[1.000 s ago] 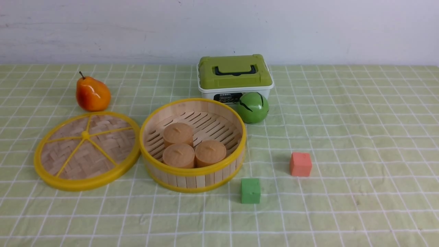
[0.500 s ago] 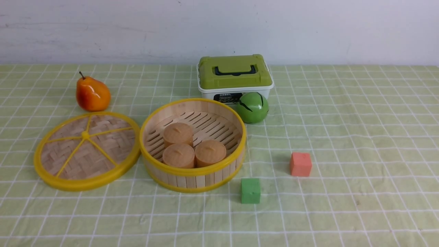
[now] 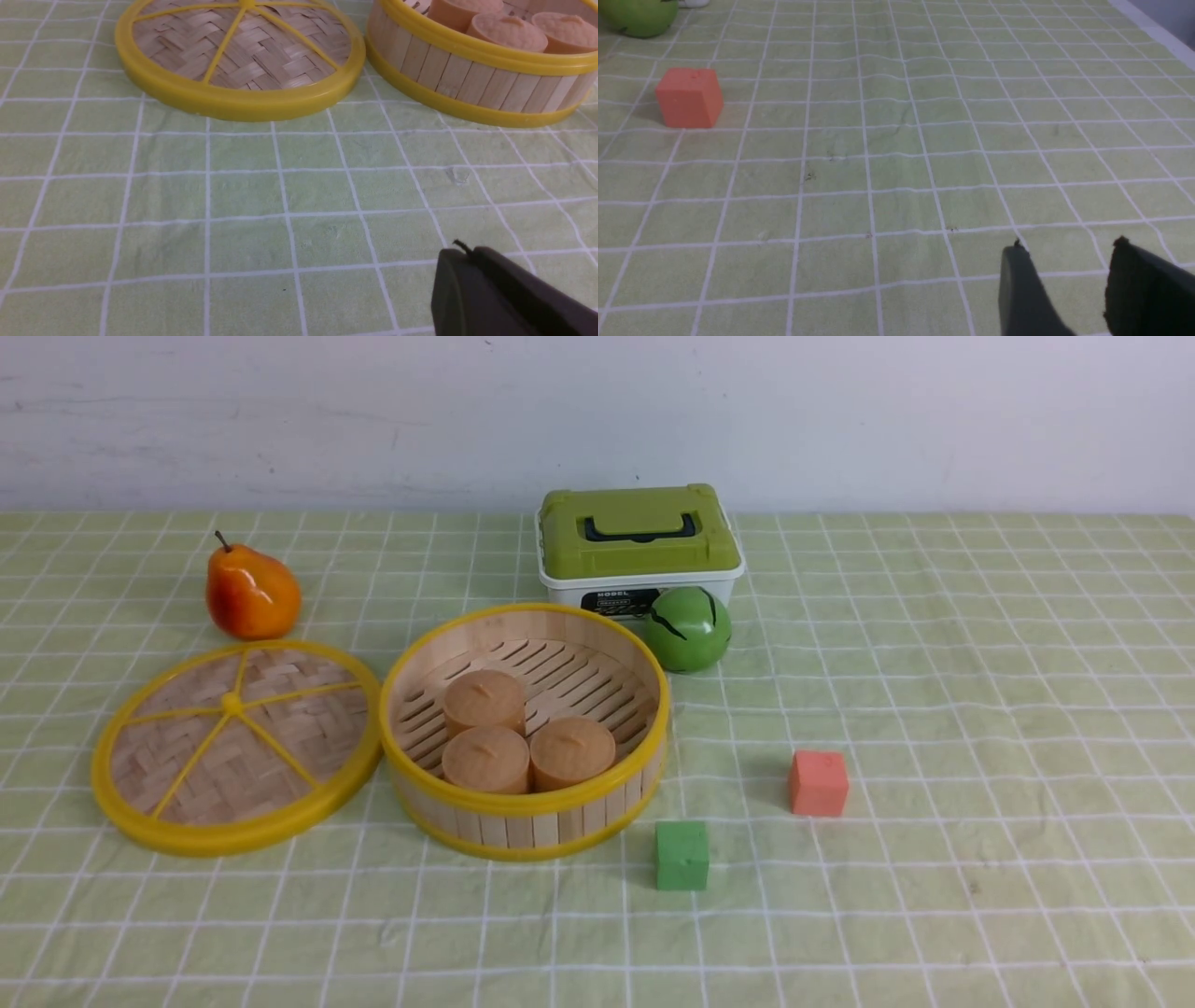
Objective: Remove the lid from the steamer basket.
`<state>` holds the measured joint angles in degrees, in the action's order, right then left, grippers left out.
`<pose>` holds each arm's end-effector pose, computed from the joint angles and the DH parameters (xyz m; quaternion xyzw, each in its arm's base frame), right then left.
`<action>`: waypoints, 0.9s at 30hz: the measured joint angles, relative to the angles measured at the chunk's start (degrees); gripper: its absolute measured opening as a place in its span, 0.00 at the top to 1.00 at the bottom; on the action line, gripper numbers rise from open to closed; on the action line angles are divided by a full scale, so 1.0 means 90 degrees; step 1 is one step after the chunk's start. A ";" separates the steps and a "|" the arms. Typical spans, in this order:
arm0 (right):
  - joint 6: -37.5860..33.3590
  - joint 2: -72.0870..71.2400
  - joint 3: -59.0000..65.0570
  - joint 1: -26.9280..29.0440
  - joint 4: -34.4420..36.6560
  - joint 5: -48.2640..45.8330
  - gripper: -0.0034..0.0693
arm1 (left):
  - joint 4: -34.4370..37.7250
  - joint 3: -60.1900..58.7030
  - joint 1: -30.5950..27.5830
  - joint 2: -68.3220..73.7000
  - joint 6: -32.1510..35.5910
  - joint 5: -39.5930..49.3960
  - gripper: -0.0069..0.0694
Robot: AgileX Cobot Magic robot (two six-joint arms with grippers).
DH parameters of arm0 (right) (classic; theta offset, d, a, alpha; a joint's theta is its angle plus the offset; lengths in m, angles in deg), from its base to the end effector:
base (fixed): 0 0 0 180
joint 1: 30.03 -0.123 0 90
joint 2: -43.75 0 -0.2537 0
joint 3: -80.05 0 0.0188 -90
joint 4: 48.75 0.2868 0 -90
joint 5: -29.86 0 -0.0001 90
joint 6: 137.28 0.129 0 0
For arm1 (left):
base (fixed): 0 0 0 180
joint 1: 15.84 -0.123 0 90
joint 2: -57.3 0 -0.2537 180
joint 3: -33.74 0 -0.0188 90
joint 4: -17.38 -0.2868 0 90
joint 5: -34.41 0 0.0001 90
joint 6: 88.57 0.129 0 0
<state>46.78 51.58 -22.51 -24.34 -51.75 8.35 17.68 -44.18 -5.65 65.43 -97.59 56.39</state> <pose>0.1554 -0.0180 0.1627 0.0544 0.8007 -0.0307 0.5958 0.1538 -0.0279 0.1574 0.0069 0.8091 -0.1002 0.5790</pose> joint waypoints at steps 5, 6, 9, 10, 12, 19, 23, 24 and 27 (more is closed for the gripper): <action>0.0000 0.0000 0.0000 0.0000 0.0000 0.0000 0.62 | 0.0000 0.0000 0.0000 0.0000 0.0000 0.0000 0.91; 0.0000 0.0000 0.0000 0.0000 0.0000 0.0000 0.62 | 0.0000 0.0000 0.0000 0.0000 0.0000 0.0000 0.91; 0.0000 0.0000 0.0000 0.0000 0.0000 0.0000 0.62 | 0.0000 0.0000 0.0000 0.0000 0.0000 0.0000 0.91; 0.0000 0.0000 0.0000 0.0000 0.0000 0.0000 0.62 | 0.0000 0.0000 0.0000 0.0000 0.0000 0.0000 0.91; 0.0000 0.0000 0.0000 0.0000 0.0000 0.0000 0.62 | 0.0000 0.0000 0.0000 0.0000 0.0000 0.0000 0.91; 0.0000 0.0000 0.0000 0.0000 0.0000 0.0000 0.62 | 0.0000 0.0000 0.0000 0.0000 0.0000 0.0000 0.91; 0.0000 0.0000 0.0000 0.0000 0.0000 0.0000 0.62 | 0.0000 0.0000 0.0000 0.0000 0.0000 0.0000 0.90; 0.0000 0.0000 0.0000 0.0000 0.0000 0.0000 0.62 | 0.0000 0.0000 0.0000 0.0000 0.0000 0.0000 0.90; 0.0000 0.0000 0.0000 0.0000 0.0000 0.0000 0.62 | 0.0000 0.0000 0.0000 0.0000 0.0000 0.0000 0.90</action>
<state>46.78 51.58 -22.51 -24.34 -51.75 8.35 17.68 -44.18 -5.65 65.43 -97.59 56.39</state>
